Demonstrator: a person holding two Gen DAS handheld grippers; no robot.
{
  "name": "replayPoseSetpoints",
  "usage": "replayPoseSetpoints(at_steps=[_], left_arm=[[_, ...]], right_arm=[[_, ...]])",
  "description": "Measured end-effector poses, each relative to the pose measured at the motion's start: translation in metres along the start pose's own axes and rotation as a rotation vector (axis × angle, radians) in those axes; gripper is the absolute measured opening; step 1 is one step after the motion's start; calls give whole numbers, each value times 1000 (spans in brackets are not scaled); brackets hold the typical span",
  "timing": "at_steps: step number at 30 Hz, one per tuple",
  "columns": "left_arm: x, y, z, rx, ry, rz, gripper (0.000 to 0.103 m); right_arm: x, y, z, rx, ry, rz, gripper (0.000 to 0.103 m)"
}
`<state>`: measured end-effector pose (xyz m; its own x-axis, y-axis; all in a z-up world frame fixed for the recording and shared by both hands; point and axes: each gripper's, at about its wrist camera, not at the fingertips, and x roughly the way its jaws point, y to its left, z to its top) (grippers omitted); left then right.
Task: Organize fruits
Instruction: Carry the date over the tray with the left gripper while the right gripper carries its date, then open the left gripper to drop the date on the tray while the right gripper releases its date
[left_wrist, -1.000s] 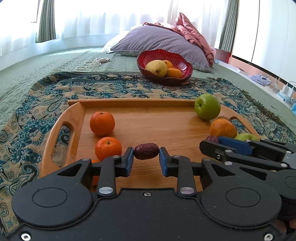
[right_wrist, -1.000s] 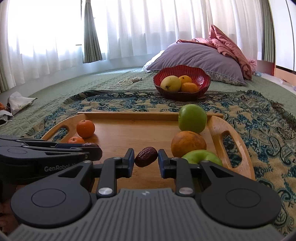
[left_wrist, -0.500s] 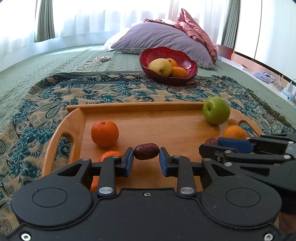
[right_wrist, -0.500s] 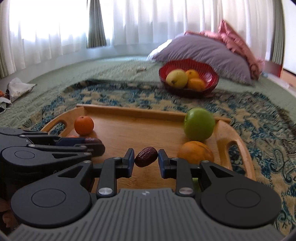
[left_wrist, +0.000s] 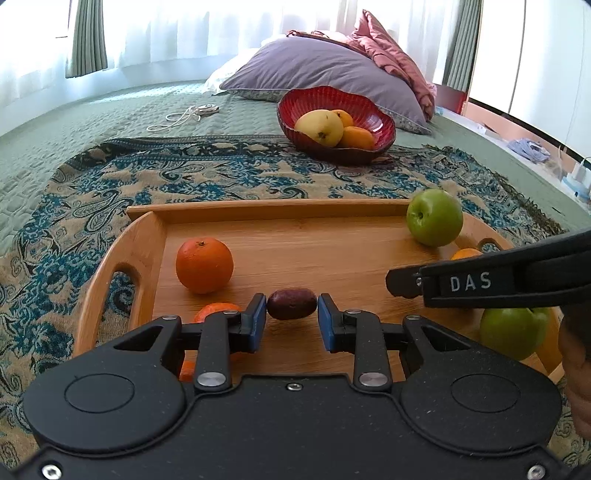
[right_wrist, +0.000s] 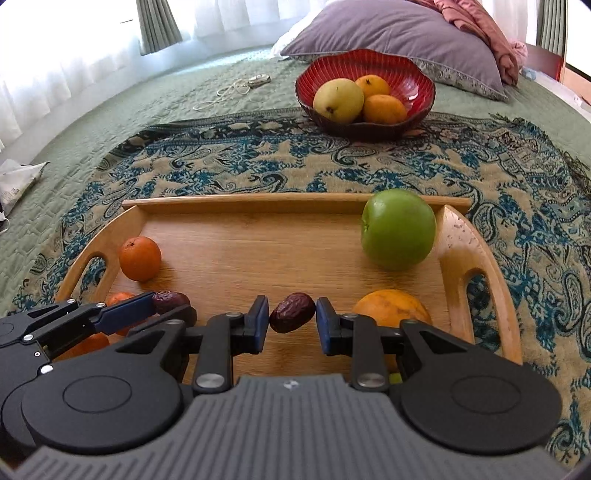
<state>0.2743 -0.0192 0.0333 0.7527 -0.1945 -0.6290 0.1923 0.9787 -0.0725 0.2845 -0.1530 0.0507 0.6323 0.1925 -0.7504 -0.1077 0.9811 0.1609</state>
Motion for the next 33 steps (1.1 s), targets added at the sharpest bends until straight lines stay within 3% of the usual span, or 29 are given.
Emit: replayPoseSetpoints(at_steps=[6,9,14,24,33], left_arm=[[-2,-1,0,10,6,-6,33],[-4,-2,0,16,7,-8,36],[-13,-4,0,22,1,-8,43],[-54,-8,-5,21,-47,4,70],[-93,-1,-32,-12,-61,32,77]], right_arm=[[6,-3,-2,39,27,3,35],[5,-3,-3,46,19,9,42],[-2,-2,-4,53,-4,25,43],[-45,3,-19,-11,-127,7,54],[-85,5,-60,-68,-245,-48,65]])
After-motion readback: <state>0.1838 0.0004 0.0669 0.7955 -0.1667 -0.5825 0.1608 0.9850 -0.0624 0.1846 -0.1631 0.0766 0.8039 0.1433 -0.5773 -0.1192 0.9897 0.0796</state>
